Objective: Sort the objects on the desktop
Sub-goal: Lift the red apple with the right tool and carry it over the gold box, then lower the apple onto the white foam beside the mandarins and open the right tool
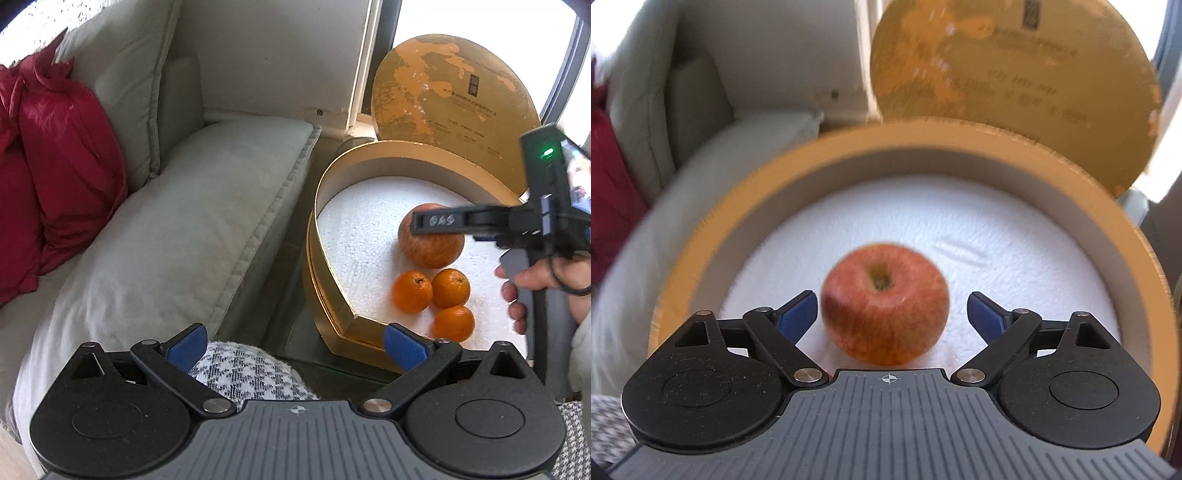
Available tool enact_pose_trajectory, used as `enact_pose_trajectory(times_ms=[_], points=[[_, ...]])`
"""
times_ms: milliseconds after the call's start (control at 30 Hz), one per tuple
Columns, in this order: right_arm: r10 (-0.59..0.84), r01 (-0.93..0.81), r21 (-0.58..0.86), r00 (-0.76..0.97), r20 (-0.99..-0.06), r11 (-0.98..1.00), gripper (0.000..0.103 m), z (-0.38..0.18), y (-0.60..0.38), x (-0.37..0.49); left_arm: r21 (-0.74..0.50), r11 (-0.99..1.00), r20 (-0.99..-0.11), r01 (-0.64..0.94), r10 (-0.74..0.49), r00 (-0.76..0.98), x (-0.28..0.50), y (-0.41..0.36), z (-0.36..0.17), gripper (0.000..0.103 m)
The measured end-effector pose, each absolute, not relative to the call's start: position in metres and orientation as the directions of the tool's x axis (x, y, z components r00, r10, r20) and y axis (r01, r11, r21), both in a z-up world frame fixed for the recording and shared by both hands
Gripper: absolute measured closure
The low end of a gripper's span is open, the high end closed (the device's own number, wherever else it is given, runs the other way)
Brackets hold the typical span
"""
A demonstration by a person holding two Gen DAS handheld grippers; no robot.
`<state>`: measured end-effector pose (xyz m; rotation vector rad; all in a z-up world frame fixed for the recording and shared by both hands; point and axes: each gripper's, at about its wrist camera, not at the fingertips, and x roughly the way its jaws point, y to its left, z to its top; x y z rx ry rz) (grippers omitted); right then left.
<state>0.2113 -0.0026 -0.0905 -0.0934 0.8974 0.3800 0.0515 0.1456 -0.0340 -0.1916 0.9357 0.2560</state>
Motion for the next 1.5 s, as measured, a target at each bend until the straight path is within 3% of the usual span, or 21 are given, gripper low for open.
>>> enact_pose_trajectory(times_ms=[333,700,1500], points=[[0.397,-0.334,0.234,0.599,-0.695,0.913,0.008,-0.030,-0.074,0.119,-0.024,0.970,-0.783,-0.241,0.132,0.608,0.027,0.109,-0.005,0.001],[0.403,-0.223,0.342,0.627,-0.666,0.913,0.007,-0.033,-0.137,0.015,0.038,0.990,-0.799,-0.136,0.112,0.591,0.008,0.054,-0.002,0.001],[0.405,-0.167,0.391,0.620,-0.672,0.905,0.007,-0.048,-0.176,-0.018,0.124,0.991,-0.805,-0.056,0.133,0.577,-0.017,0.011,-0.001,0.001]])
